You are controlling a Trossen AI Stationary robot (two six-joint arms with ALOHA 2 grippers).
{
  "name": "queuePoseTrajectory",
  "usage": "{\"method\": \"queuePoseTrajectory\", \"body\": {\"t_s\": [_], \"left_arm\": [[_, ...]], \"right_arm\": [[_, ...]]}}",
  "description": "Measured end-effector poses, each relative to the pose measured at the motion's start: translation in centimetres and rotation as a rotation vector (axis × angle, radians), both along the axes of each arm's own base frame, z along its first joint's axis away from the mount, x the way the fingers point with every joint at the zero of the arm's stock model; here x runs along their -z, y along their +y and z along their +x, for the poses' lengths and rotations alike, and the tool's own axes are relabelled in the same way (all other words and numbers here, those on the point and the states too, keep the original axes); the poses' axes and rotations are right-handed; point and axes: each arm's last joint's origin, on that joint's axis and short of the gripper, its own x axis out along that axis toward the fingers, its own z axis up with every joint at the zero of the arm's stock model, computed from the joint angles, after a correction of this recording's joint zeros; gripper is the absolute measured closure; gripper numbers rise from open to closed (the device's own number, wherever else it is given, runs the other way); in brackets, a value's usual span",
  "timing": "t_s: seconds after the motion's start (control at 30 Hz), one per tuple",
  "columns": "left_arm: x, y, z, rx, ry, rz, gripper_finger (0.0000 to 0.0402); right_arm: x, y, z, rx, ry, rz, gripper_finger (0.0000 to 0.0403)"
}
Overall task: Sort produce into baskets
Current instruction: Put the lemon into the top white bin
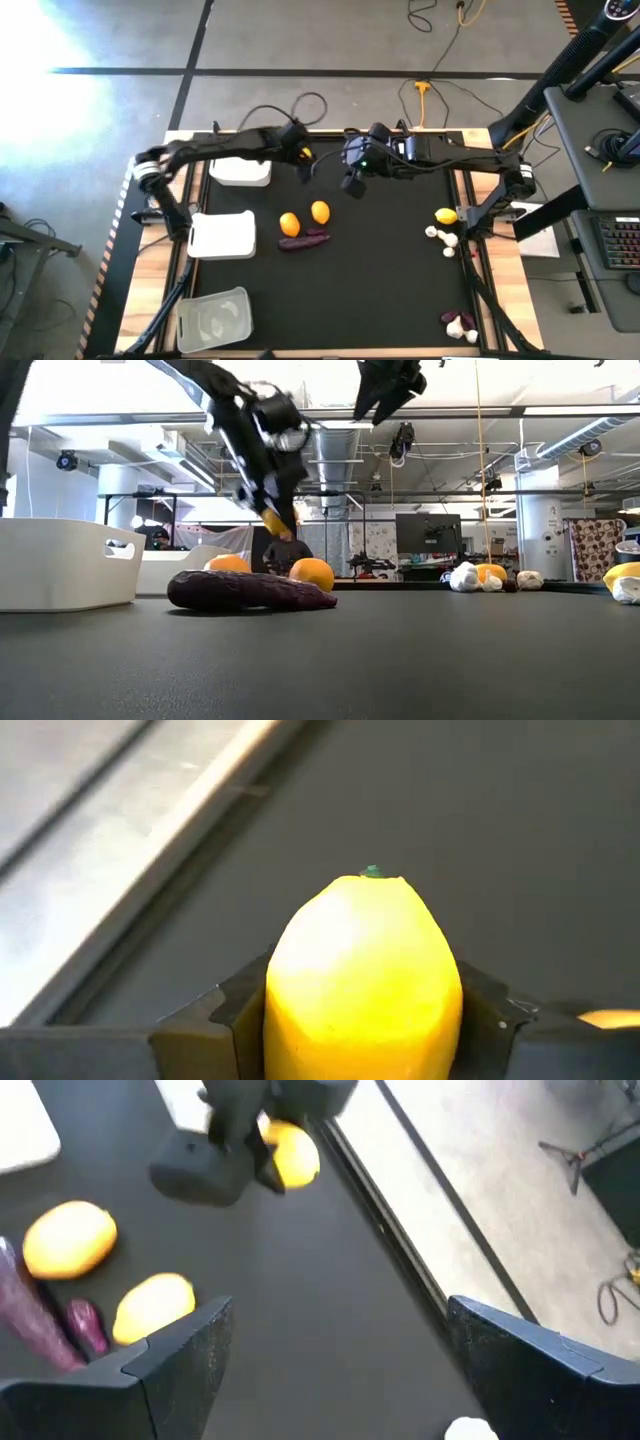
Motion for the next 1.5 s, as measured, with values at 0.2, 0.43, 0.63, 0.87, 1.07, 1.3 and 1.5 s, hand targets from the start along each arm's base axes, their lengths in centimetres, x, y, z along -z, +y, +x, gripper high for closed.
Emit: {"method": "queuePoseTrajectory", "body": {"t_s": [0.2,0.43,0.63,0.87,1.07,1.3,1.5], "left_arm": [[-2.9,-1.4,-6.2,-0.228,0.044,0.088,0.0211],[-0.5,-1.3,-12.9,-0.552,0.056,0.043,0.0211],[2.7,-0.2,-14.4,-0.634,0.083,-0.070,0.0211],[5.8,1.0,-13.1,-0.618,0.137,-0.111,0.0211],[8.3,1.6,-12.4,-0.607,0.222,-0.144,0.0205],[8.6,1.9,-12.0,-0.574,0.229,-0.143,0.0172],[7.4,2.0,-12.1,-0.534,0.246,-0.098,0.0141]], "right_arm": [[-0.2,-0.2,0.3,-0.019,-0.027,-0.012,0.0049],[0.1,-0.2,0.7,-0.002,-0.039,0.003,0.0049],[1.1,0.0,1.6,-0.027,-0.035,0.080,0.0049],[2.0,1.1,2.2,-0.036,-0.021,0.132,0.0049],[2.1,2.9,2.1,-0.041,-0.018,0.166,0.0050],[2.3,5.8,1.8,-0.040,-0.014,0.219,0.0051],[2.4,7.3,1.6,-0.026,-0.023,0.251,0.0051]]}}
